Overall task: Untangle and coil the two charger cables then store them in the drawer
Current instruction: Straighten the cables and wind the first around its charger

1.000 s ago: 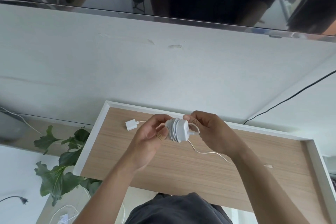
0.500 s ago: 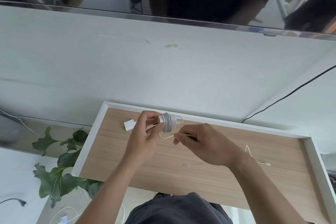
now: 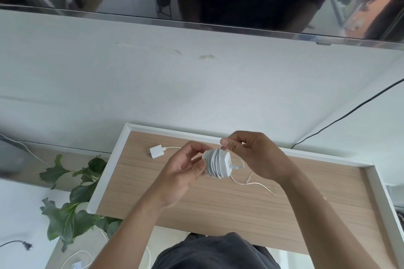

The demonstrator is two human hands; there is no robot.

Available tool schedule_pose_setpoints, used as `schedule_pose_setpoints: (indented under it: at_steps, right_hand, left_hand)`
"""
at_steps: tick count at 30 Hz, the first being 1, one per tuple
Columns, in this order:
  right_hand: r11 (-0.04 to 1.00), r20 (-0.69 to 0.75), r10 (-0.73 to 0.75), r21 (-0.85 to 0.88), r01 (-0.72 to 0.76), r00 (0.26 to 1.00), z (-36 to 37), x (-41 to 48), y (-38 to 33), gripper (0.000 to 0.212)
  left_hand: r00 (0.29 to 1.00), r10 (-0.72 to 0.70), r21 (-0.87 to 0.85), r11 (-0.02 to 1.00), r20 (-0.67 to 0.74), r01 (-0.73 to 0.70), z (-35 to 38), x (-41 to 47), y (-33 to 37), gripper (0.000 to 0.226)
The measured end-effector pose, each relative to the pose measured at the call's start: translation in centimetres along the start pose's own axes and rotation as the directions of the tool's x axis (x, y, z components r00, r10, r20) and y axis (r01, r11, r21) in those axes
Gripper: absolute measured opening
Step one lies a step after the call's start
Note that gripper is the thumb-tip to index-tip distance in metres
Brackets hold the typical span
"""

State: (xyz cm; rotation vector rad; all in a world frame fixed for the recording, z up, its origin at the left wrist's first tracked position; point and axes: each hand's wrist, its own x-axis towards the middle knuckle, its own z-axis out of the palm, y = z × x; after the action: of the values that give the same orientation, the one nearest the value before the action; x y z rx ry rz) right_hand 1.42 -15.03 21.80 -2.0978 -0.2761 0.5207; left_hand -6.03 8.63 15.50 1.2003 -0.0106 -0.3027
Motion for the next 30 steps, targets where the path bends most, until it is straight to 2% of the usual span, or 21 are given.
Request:
schedule_pose_setpoints:
  at_steps: [2,6,9,12,17,20,23,26,30]
  right_hand:
    - [1.000,0.010,0.029,-0.008,-0.029,1.000,0.9,0.1,0.8,0.039]
    - [0.988,0.048,0.135,-0.075,-0.132,0.990,1.8,-0.2,1.5,0.037]
    - [0.989,0.100,0.097,-0.119,-0.085,0.990,2.3,-0.7,1.2,0.047]
    - [0.995,0.171,0.000,-0.096,0.016,0.985,2.9,-1.1,1.4,0.041]
    - [0.984,0.220,-0.005,-0.174,0.044,0.975,3.4,-1.2,1.9,0.036]
    - [0.993,0.220,-0.016,-0.107,0.041,0.975,3.5,-1.6,1.6,0.027]
    - [1.000,0.153,-0.020,0.006,0.019,0.988,3.2,-2.0,1.1,0.019]
    - [0.998,0.110,-0.023,0.063,0.016,0.994,2.6,-1.9,0.5,0.013]
    - [0.985,0.148,-0.075,0.164,0.050,0.986,1.8,-1.4,0.1,0.021]
  left_hand:
    - [0.999,0.009,-0.094,0.996,-0.035,-0.012,0.1,0.1,-0.3,0.026]
    - [0.993,0.035,-0.160,0.986,-0.111,-0.053,0.2,0.6,-0.7,0.037]
    - [0.980,0.035,-0.170,0.983,-0.197,-0.070,0.6,0.8,-0.7,0.021]
    - [0.952,0.017,-0.141,0.988,-0.304,-0.062,0.7,1.2,-0.9,0.024]
    - [0.919,0.072,0.124,0.992,-0.388,-0.025,0.6,1.3,-1.3,0.033]
    - [0.891,0.080,0.126,0.992,-0.447,-0.025,0.5,1.4,-1.2,0.033]
    - [0.856,0.090,0.095,0.994,-0.509,-0.048,-0.1,1.7,-1.3,0.030]
    - [0.863,0.101,0.097,0.993,-0.495,-0.061,-0.6,1.5,-1.3,0.025]
    - [0.924,0.077,0.085,0.995,-0.374,-0.048,-0.6,1.0,-0.9,0.028]
